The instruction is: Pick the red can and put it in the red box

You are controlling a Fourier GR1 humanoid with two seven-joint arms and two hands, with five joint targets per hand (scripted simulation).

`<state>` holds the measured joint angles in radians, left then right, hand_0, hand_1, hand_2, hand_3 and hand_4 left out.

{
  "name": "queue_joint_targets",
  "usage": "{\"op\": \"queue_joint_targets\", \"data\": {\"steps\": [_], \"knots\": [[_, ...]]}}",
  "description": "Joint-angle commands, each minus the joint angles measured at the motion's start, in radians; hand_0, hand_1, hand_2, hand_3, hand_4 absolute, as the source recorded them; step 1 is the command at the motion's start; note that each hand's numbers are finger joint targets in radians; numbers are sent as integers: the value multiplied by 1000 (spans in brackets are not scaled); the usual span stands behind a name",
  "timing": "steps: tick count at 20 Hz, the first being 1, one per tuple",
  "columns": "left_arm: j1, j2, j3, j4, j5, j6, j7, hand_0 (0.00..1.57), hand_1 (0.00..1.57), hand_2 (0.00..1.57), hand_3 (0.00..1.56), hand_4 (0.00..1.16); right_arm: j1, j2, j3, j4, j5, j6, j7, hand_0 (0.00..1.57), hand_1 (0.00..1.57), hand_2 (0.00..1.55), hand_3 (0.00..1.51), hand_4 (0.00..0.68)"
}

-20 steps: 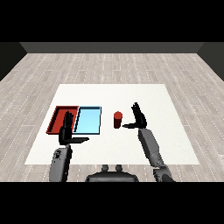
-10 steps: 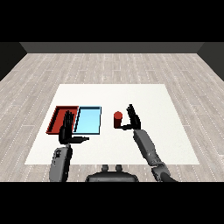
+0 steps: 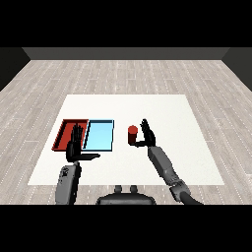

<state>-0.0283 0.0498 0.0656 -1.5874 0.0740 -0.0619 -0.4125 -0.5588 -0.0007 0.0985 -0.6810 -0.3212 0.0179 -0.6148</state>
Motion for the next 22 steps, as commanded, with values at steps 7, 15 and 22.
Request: {"op": "queue_joint_targets", "data": {"steps": [7, 15, 22], "knots": [[52, 10, -2, -59, -10, -4, 0, 0, 0, 0, 0, 0, -109, -1, 15, 153, -72, 2, -36, 0, 0, 0, 0, 0], [22, 6, -5, 17, -13, -17, -37, 0, 0, 0, 0, 0, -195, 1, 270, 227, -335, -79, -105, 0, 0, 0, 0, 0], [45, 2, -21, -89, -19, 8, 55, 0, 0, 0, 0, 0, -125, 1, 235, 106, -290, -56, -40, 0, 0, 0, 0, 0]]}}
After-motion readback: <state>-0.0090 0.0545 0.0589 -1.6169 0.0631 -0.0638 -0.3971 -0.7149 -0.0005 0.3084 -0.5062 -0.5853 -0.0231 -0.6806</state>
